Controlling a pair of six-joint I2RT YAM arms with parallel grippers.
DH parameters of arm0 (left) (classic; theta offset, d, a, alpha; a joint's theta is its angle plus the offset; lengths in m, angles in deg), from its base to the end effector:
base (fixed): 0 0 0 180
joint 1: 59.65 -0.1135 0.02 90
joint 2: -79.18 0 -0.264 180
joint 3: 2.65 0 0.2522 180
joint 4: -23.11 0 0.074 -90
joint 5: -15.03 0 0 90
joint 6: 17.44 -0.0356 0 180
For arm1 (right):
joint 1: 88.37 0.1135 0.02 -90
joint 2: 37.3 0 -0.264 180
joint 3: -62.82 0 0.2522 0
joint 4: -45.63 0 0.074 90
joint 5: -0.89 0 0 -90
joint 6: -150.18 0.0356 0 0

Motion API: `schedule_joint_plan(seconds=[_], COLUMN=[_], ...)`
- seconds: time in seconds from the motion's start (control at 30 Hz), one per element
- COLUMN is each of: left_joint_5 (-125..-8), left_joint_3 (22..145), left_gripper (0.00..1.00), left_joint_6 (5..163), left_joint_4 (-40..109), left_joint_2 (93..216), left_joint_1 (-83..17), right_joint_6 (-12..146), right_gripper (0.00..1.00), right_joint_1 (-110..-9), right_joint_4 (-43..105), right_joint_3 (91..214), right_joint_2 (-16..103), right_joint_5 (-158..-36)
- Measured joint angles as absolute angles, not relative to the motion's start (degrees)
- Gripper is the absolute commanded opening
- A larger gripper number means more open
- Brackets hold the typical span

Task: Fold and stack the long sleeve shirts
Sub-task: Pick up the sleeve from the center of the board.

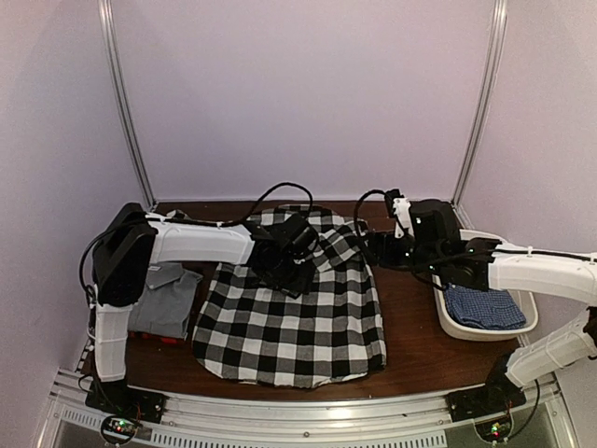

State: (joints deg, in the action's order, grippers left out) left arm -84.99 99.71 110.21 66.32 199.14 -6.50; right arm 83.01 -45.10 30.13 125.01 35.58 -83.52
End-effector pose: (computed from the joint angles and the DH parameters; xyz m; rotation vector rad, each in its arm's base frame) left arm 0.2721 -0.3527 0.1708 0.2967 2.6273 -0.3274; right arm 0.2123 0.1951 0.2707 -0.3072 2.0606 0.6218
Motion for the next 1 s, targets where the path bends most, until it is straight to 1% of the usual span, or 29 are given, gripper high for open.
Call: schedule_joint_plan(seconds=[0.07, 0.27, 0.37, 0.43, 0.5, 0.63, 0.77, 1.0], left_joint_5=[-85.53, -87.04, -88.40, -89.40, -90.50, -92.22, -92.92, -92.53], left_joint_3=[101.22, 105.33, 106.27, 106.42, 106.47, 107.03, 107.12, 107.38], left_gripper=[0.64, 0.52, 0.41, 0.27, 0.16, 0.04, 0.00, 0.00], left_joint_6=[109.94, 109.18, 108.98, 108.83, 108.50, 108.26, 108.13, 107.89], left_joint_4=[67.68, 70.39, 71.94, 72.55, 73.21, 74.58, 75.31, 75.94], left_joint_2=[200.52, 204.34, 205.85, 206.42, 206.61, 206.59, 205.46, 196.89], left_joint_1=[-6.50, -6.33, -6.28, -6.28, -6.28, -6.28, -6.28, -7.05], right_joint_6=[83.16, 84.43, 85.15, 85.94, 86.47, 87.95, 89.98, 94.09], right_gripper=[0.79, 0.79, 0.79, 0.79, 0.79, 0.79, 0.79, 0.79], right_joint_1=[-45.23, -45.30, -45.34, -45.34, -45.37, -45.37, -45.39, -45.39], right_joint_4=[30.21, 30.48, 30.43, 30.43, 30.45, 30.21, 28.47, 24.47], right_joint_3=[123.92, 121.07, 119.98, 119.65, 119.41, 118.50, 117.03, 113.77], right_joint_2=[35.23, 35.21, 35.21, 35.21, 35.21, 35.23, 35.23, 34.23], right_joint_5=[-83.41, -83.50, -83.74, -83.76, -83.76, -83.76, -83.74, -83.83])
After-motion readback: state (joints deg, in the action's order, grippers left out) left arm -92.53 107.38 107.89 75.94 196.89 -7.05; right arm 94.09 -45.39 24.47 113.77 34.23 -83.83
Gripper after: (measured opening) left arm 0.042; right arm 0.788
